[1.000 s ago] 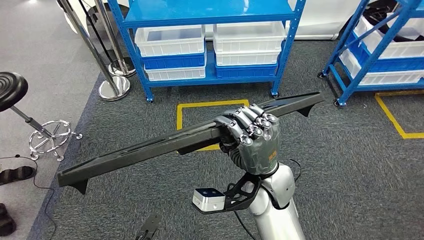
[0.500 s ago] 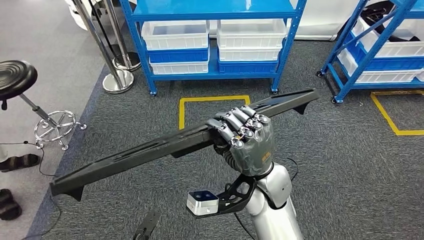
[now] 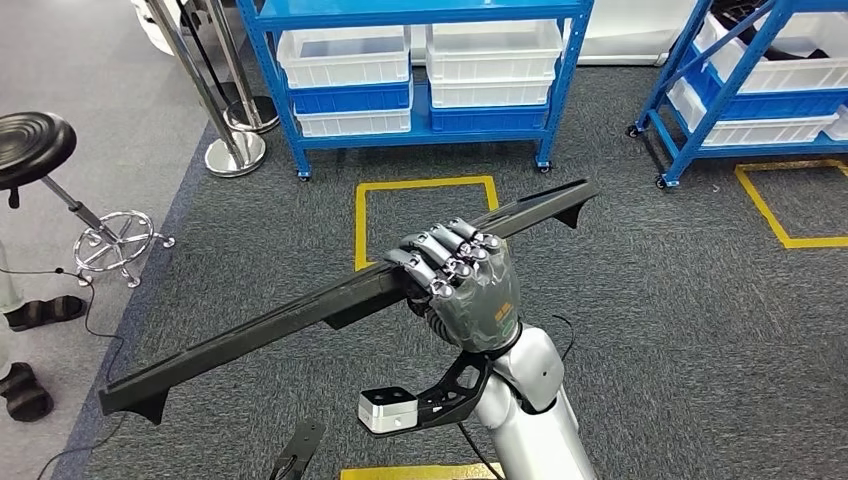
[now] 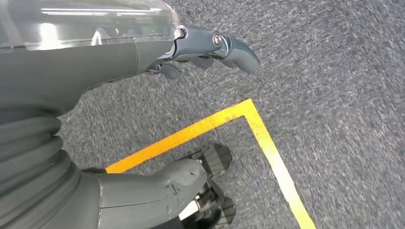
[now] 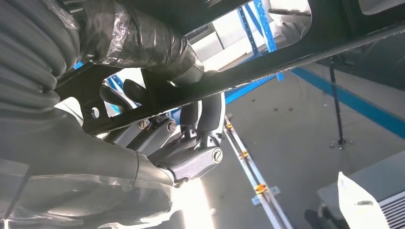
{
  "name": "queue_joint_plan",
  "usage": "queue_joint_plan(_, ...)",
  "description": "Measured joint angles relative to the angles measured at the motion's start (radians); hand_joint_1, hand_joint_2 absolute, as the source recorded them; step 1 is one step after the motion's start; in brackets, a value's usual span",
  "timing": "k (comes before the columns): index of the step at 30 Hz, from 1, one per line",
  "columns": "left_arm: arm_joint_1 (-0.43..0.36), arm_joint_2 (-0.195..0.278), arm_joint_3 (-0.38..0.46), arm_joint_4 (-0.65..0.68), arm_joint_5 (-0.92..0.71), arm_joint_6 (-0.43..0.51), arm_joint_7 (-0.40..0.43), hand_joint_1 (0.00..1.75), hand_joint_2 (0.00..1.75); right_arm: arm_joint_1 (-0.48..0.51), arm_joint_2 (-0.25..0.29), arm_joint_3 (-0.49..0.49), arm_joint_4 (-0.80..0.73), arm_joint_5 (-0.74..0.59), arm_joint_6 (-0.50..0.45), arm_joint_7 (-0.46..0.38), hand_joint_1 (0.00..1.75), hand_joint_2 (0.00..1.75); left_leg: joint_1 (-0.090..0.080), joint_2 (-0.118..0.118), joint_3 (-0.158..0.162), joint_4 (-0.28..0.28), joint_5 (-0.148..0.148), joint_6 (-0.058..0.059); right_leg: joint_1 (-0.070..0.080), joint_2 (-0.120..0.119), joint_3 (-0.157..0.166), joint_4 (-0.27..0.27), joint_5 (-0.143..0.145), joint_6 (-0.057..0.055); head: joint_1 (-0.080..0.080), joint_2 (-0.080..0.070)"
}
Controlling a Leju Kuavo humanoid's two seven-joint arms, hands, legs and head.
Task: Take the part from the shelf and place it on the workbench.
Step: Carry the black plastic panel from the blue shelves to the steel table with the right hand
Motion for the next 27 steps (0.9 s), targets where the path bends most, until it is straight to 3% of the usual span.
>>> queue_joint_plan(3, 0.002, 0.0, 0.0, 0.0, 0.0, 0.006, -0.004, 0.0, 1.75, -0.004, 0.001, 0.005, 0.022, -0.024, 0.0, -0.001, 1.75, 1.75, 0.008, -0.001, -0.068, 0.181, -0.099, -0.017, 0.001, 0.0, -0.016, 0.002, 0.011, -0.005, 0.0, 0.0)
queue_joint_plan(4, 0.003, 0.0, 0.0, 0.0, 0.0, 0.009, -0.004, 0.0, 1.75, -0.005, 0.001, 0.006, 0.029, -0.032, 0.0, -0.001, 1.75, 1.75, 0.01, -0.001, -0.076, 0.213, -0.106, -0.019, 0.002, 0.003, -0.022, 0.003, 0.014, -0.004, 0.0, 0.0)
queue_joint_plan(5, 0.004, 0.0, 0.0, 0.0, 0.0, 0.011, -0.005, 0.0, 1.75, -0.006, 0.001, 0.008, 0.035, -0.038, 0.0, -0.001, 1.75, 1.75, 0.011, -0.001, -0.066, 0.207, -0.095, -0.02, 0.002, 0.006, -0.025, 0.004, 0.016, -0.003, 0.0, 0.0)
queue_joint_plan(8, 0.005, 0.001, 0.0, 0.0, 0.0, 0.016, -0.009, 0.0, 1.75, -0.014, 0.001, 0.015, 0.048, -0.051, 0.0, -0.001, 1.75, 1.75, 0.011, -0.028, 0.05, 0.026, -0.02, -0.007, 0.001, 0.022, -0.029, 0.006, 0.021, 0.003, 0.0, 0.0)
queue_joint_plan(10, 0.006, 0.002, 0.0, 0.0, 0.0, 0.02, -0.011, 0.0, 1.75, -0.023, 0.002, 0.022, 0.055, -0.058, 0.0, 0.0, 1.75, 1.75, 0.008, -0.053, 0.098, -0.057, -0.01, 0.003, -0.004, 0.035, -0.034, 0.004, 0.027, 0.014, 0.0, 0.0)
queue_joint_plan(12, 0.006, 0.002, 0.0, 0.0, 0.0, 0.023, -0.013, 0.0, 1.75, -0.028, 0.003, 0.028, 0.062, -0.063, 0.0, 0.001, 1.75, 1.75, 0.004, -0.048, 0.105, -0.075, -0.012, 0.012, -0.008, 0.052, -0.037, -0.001, 0.036, 0.027, 0.0, 0.0)
queue_joint_plan(14, 0.003, 0.002, 0.001, 0.0, 0.001, 0.025, -0.014, 0.0, 1.75, -0.031, 0.002, 0.031, 0.065, -0.066, 0.0, 0.002, 1.75, 1.75, 0.008, -0.028, 0.115, -0.097, -0.003, 0.024, -0.005, 0.049, -0.043, 0.008, 0.03, 0.037, 0.0, 0.0)
queue_joint_plan(16, 0.0, 0.002, 0.001, 0.0, 0.001, 0.025, -0.016, 0.0, 1.75, -0.036, 0.001, 0.033, 0.069, -0.072, 0.0, 0.002, 1.75, 1.75, 0.012, -0.01, 0.122, -0.115, 0.006, 0.033, -0.001, 0.028, -0.081, 0.083, -0.014, 0.042, 0.001, 0.0)
queue_joint_plan(18, 0.0, 0.002, 0.001, 0.0, 0.001, 0.025, -0.017, 0.0, 1.75, -0.038, 0.001, 0.033, 0.073, -0.077, 0.0, 0.002, 1.75, 1.75, 0.011, 0.008, 0.12, -0.116, 0.006, 0.037, 0.0, 0.018, -0.147, 0.208, -0.069, 0.046, 0.0, 0.0)
queue_joint_plan(19, 0.001, 0.002, 0.001, 0.0, 0.002, 0.025, -0.017, 0.0, 1.75, -0.036, 0.0, 0.033, 0.076, -0.079, 0.0, 0.002, 1.75, 1.75, 0.01, 0.017, 0.119, -0.113, 0.005, 0.038, -0.001, 0.016, -0.17, 0.251, -0.078, 0.049, 0.0, 0.0)
queue_joint_plan(20, 0.002, 0.002, 0.001, 0.0, 0.002, 0.025, -0.017, 0.0, 1.75, -0.035, 0.0, 0.033, 0.078, -0.08, 0.0, 0.002, 1.75, 1.75, 0.011, 0.026, 0.117, -0.11, 0.003, 0.038, -0.002, 0.013, -0.176, 0.259, -0.068, 0.051, 0.0, 0.0)
queue_joint_plan(22, 0.002, 0.002, 0.001, 0.0, 0.002, 0.025, -0.017, 0.0, 1.75, -0.036, 0.0, 0.033, 0.081, -0.083, 0.0, 0.002, 1.75, 1.75, 0.012, 0.043, 0.115, -0.097, -0.005, 0.032, -0.006, -0.005, -0.133, 0.171, -0.005, 0.054, 0.001, 0.0)
queue_joint_plan(24, 0.001, 0.002, 0.001, 0.0, 0.002, 0.025, -0.017, 0.0, 1.75, -0.038, 0.001, 0.034, 0.081, -0.086, 0.0, 0.002, 1.75, 1.75, 0.007, 0.055, 0.11, -0.076, -0.018, 0.022, -0.003, -0.044, -0.077, 0.058, 0.037, 0.048, 0.0, 0.0)
queue_joint_plan(26, 0.001, 0.002, 0.001, 0.0, 0.002, 0.026, -0.017, 0.0, 1.75, -0.04, 0.002, 0.035, 0.082, -0.088, 0.0, 0.002, 1.75, 1.75, 0.002, 0.069, 0.104, -0.061, -0.027, 0.012, 0.003, -0.057, -0.067, 0.024, 0.038, 0.034, -0.001, 0.0)
queue_joint_plan(27, 0.0, 0.003, 0.001, 0.0, 0.002, 0.026, -0.017, 0.0, 1.75, -0.04, 0.002, 0.036, 0.082, -0.088, 0.0, 0.002, 1.75, 1.75, 0.001, 0.078, 0.103, -0.058, -0.029, 0.008, 0.004, -0.045, -0.071, 0.025, 0.04, 0.025, -0.001, 0.0)
